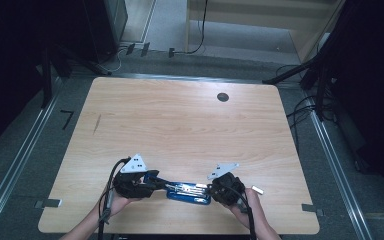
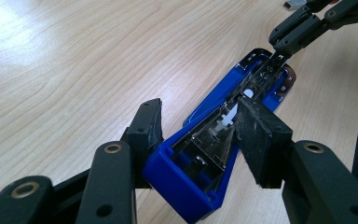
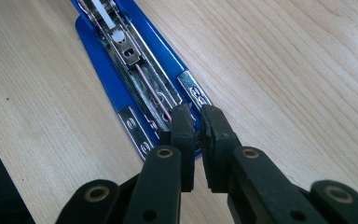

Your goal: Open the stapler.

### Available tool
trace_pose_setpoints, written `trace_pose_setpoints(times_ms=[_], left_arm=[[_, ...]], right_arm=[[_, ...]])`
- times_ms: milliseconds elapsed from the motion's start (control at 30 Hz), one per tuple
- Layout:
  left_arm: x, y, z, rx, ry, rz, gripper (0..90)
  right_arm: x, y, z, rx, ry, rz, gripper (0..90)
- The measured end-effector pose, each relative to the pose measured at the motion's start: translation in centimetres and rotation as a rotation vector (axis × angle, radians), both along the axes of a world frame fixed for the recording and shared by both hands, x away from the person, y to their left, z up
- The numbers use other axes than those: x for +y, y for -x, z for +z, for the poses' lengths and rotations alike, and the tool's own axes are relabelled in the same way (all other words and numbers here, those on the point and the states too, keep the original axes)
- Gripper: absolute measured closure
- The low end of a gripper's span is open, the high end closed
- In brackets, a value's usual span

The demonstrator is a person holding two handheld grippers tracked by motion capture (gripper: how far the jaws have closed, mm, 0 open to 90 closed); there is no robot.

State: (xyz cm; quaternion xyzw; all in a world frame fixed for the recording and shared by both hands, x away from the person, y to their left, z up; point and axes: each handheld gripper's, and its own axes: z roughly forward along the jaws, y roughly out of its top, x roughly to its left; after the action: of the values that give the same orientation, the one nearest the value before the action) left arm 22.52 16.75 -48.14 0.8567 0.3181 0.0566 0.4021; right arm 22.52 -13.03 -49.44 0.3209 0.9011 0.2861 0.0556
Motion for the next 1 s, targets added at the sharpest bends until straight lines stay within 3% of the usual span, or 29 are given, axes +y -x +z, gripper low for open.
trace_pose_setpoints(times_ms=[167,667,900,1000], left_arm=[[0.31,-0.18,-0.23,0.005,0.018,-0.013,53.3],[0.19,-0.14,-0.04,-0.019,-0.018,-0.029,52.1],[-0.39,0.16,0.48,-0.071,-0.069,-0.052,51.7],[-0.33,0.01,0.42,-0.069,-0.085,-0.044,49.7]], right_arm=[[-0.01,0.0,0.0,0.0,-0.001,0.001,85.5],[-0.05,-0.03,-0.05,-0.006,-0.005,0.004,85.4],[-0.08,-0.06,-0.05,-0.004,-0.005,0.007,85.4],[-0.09,-0.1,-0.05,0.001,-0.007,0.005,85.5]])
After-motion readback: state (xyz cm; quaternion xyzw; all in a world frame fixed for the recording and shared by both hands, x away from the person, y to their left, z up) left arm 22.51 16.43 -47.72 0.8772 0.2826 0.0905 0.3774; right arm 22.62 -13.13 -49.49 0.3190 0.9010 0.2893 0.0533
